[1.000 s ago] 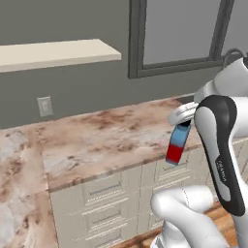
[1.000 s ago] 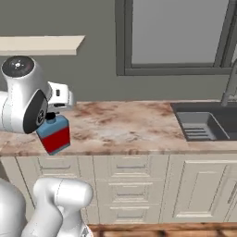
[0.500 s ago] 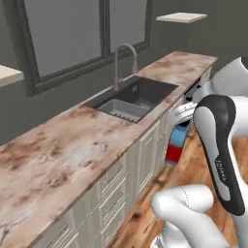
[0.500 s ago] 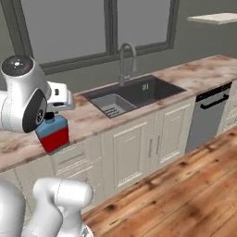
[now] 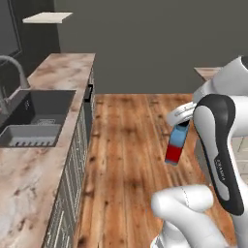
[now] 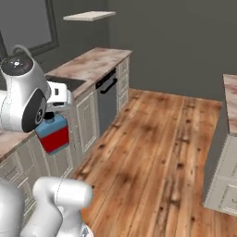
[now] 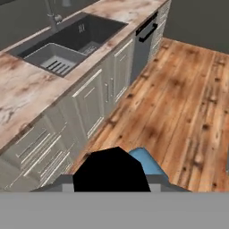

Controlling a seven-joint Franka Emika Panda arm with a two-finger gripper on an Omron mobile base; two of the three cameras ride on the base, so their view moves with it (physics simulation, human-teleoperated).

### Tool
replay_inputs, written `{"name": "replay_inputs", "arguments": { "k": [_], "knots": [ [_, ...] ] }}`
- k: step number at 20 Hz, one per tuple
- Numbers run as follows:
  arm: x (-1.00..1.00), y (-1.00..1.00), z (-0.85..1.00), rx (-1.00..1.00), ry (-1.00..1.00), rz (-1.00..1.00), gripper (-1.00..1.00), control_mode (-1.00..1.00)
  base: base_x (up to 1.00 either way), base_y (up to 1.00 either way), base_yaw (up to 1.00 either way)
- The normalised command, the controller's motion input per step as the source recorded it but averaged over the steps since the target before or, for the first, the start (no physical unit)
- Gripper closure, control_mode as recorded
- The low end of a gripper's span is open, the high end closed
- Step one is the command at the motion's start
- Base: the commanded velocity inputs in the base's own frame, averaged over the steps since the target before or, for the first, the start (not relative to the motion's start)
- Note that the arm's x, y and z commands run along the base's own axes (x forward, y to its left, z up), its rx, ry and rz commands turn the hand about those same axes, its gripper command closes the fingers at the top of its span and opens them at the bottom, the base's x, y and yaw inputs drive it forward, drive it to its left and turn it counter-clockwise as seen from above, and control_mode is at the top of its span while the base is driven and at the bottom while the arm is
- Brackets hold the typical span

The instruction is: Place the drinks on the dining counter in a tight cluster.

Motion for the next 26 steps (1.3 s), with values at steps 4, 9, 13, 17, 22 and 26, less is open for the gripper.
{"name": "replay_inputs", "arguments": {
  "k": [4, 9, 13, 17, 22, 26],
  "knots": [
    [0.00, 0.00, 0.00, 0.00, 0.00, 0.00, 1.00, 1.00, 0.17, 0.06, -0.82],
    [0.00, 0.00, 0.00, 0.00, 0.00, 0.00, 1.00, 1.00, 0.99, 0.19, -0.30],
    [0.00, 0.00, 0.00, 0.00, 0.00, 0.00, 1.00, 1.00, 1.00, 0.28, -0.45],
    [0.00, 0.00, 0.00, 0.00, 0.00, 0.00, 1.00, 1.00, 0.93, 0.29, -0.61],
    [0.00, 0.00, 0.00, 0.00, 0.00, 0.00, 1.00, 1.00, 0.51, 0.36, -0.79],
    [0.00, 0.00, 0.00, 0.00, 0.00, 0.00, 1.00, 1.00, 0.31, 0.39, -0.88]
  ]
}}
